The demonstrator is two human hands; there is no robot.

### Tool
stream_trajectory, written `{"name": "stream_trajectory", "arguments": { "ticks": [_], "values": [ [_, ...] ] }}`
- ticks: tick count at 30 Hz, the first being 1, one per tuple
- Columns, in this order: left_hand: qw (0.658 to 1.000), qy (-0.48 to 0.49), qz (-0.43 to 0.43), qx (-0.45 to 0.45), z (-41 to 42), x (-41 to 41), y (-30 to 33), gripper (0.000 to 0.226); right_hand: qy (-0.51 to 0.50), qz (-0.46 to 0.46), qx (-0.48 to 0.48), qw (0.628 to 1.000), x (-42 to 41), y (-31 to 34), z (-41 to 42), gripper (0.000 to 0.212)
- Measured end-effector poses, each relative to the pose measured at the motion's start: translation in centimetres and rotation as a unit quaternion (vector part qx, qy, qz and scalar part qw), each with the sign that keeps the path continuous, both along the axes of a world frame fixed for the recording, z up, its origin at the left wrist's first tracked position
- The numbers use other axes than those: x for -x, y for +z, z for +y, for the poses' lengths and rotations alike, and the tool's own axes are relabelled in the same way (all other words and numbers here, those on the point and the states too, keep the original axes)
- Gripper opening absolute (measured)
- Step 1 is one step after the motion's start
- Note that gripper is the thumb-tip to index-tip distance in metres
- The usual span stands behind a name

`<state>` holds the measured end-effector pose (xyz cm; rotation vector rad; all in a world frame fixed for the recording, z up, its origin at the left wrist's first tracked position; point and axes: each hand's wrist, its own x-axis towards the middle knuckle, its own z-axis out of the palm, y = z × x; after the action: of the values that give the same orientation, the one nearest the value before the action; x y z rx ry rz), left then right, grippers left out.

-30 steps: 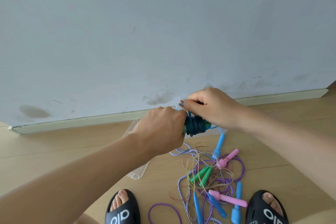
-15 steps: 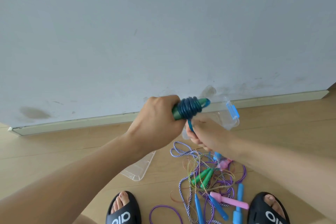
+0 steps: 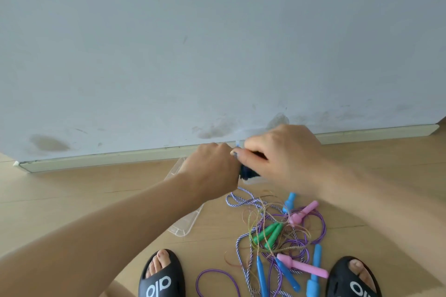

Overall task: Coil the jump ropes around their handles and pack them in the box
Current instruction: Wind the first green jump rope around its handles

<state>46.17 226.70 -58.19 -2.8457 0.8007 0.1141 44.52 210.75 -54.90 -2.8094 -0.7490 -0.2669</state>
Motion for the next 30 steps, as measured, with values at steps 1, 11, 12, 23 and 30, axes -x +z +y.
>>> {"name": "stream_trajectory", "arguments": {
  "ticks": [1, 11, 12, 23, 30],
  "values": [
    [1.000, -0.018, -0.005, -0.006, -0.4, 0.3, -0.1, 0.007, -0.001, 0.006, -0.003, 1.000, -0.7, 0.1, -0.4, 0.054],
    [0.967, -0.050, 0.008, 0.248, -1.2, 2.9, 1.3, 0.034, 0.000, 0.371, -0.252, 0.894, -3.8, -0.9, -2.5, 0.053],
    [0.960, -0.040, 0.017, 0.277, -1.3, 2.9, 1.5, 0.036, -0.013, 0.383, -0.265, 0.885, -3.7, -1.1, -2.4, 0.048],
    [0.932, -0.088, 0.061, 0.347, 0.2, 2.8, 1.5, 0.041, -0.073, 0.523, -0.367, 0.766, -1.0, -3.9, -1.4, 0.034],
    [0.913, 0.055, 0.044, 0.403, 0.5, 0.5, 0.8, 0.022, -0.148, 0.555, -0.437, 0.693, -0.2, -2.6, -0.6, 0.029]
  ]
}}
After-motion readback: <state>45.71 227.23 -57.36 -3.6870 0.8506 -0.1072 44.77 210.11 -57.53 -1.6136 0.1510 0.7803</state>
